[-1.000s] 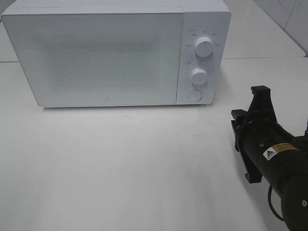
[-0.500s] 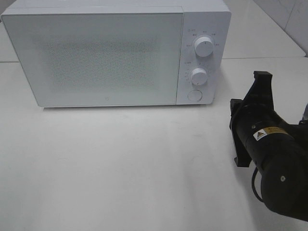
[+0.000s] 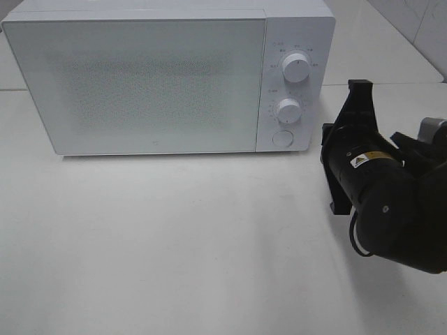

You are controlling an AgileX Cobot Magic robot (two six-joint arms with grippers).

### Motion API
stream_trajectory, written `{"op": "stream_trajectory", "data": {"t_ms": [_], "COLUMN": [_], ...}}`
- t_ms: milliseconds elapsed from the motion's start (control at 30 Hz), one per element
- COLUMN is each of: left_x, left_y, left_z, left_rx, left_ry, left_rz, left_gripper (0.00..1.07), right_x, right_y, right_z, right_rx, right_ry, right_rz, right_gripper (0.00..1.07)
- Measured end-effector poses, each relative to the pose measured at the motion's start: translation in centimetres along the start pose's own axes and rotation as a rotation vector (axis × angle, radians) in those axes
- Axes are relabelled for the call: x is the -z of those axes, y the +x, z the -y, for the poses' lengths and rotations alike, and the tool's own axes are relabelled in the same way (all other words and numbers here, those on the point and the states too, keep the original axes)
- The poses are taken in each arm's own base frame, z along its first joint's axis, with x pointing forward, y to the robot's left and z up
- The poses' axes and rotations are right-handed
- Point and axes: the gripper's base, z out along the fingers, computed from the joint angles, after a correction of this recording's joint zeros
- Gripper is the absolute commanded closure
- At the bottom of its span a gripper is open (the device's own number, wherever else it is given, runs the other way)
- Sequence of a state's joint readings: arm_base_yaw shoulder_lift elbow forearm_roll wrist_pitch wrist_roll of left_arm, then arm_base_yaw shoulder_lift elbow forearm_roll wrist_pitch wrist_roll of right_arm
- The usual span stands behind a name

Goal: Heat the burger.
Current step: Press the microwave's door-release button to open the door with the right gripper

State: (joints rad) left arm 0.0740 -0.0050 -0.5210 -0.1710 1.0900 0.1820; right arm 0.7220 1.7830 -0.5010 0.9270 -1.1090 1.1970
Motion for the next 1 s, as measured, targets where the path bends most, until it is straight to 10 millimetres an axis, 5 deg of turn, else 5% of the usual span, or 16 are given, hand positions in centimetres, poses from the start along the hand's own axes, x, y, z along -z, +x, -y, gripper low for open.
{"op": "stream_trajectory", "data": {"t_ms": [533, 1000], "left_x": [0.0, 0.0], "left_y": [0.0, 0.0], "left_z": [0.0, 0.0], "left_rx": [0.000, 0.000], "left_ry": [0.000, 0.000], "left_rz": [0.000, 0.000], "left_gripper": [0.09, 0.09], "right_x": [-3.4, -6.7], "right_y": [2.9, 3.0], "right_z": [1.6, 2.2], "right_rx": [-0.028, -0.041], "right_ry": [0.029, 0.097], "right_rz": [-0.053, -0.052], "right_gripper": [1.07, 1.07]}}
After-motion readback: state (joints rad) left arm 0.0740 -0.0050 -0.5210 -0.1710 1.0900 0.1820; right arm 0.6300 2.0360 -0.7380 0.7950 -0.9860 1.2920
